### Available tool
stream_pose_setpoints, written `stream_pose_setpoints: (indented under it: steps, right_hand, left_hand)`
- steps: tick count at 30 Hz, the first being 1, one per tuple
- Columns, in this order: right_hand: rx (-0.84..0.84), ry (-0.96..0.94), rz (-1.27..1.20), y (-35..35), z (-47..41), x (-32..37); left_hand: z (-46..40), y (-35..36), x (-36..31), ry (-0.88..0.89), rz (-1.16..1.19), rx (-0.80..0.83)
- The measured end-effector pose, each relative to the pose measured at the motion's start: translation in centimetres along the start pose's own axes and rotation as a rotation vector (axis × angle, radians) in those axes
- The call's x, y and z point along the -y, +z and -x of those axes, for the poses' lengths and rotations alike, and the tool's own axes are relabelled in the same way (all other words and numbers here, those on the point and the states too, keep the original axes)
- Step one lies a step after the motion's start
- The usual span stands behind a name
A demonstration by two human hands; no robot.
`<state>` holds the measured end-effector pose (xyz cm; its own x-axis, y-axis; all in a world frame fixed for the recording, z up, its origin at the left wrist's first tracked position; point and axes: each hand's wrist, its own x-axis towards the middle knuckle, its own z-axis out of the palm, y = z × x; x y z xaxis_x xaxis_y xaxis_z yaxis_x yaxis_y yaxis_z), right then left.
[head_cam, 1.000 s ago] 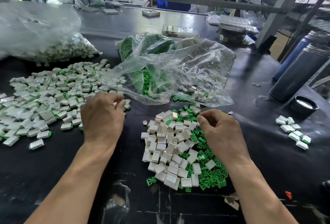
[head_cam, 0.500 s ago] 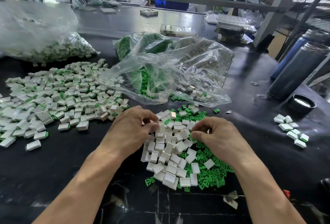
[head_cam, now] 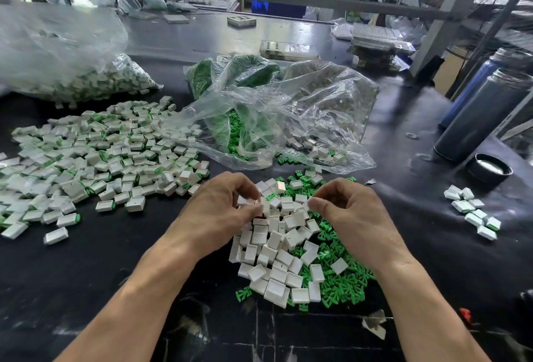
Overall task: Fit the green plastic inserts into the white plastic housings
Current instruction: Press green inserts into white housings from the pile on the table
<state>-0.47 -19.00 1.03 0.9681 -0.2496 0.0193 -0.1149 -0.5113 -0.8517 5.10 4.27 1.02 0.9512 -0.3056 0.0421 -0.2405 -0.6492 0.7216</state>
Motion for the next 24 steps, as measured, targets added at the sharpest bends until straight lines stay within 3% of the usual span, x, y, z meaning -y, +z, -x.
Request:
stream_pose_setpoints:
  steps: [6,11,24]
  right_hand:
    - [-0.006,-0.082,-0.409,1.5,0.5,1.0]
    - [0.035,-0.122,-0.584,2.5,0.9,1.4]
    - [-0.014,-0.114,-0.605,3.0,1.1,1.6]
  left_hand:
    - [0.6,0.7,-1.5,0.127,0.236,-0.096]
    - [0.9,1.7,-2.2,0.186,0.334,-0.080]
    - [1.1,2.4,-2.3,0.220,0.210,-0.182]
